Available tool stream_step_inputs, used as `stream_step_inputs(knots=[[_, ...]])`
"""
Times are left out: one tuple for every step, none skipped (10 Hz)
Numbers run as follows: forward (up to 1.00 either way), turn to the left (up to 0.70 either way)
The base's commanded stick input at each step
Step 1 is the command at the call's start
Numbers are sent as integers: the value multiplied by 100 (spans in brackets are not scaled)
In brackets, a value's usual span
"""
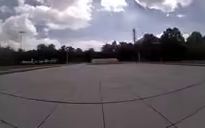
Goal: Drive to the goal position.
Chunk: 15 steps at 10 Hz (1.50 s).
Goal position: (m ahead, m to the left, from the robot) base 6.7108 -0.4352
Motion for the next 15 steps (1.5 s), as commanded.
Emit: stream_step_inputs(knots=[[70,0],[70,0],[70,0],[70,0],[70,0],[70,0],[70,0],[70,0],[70,0],[70,0],[70,0],[70,0],[70,0],[70,0],[70,0]])
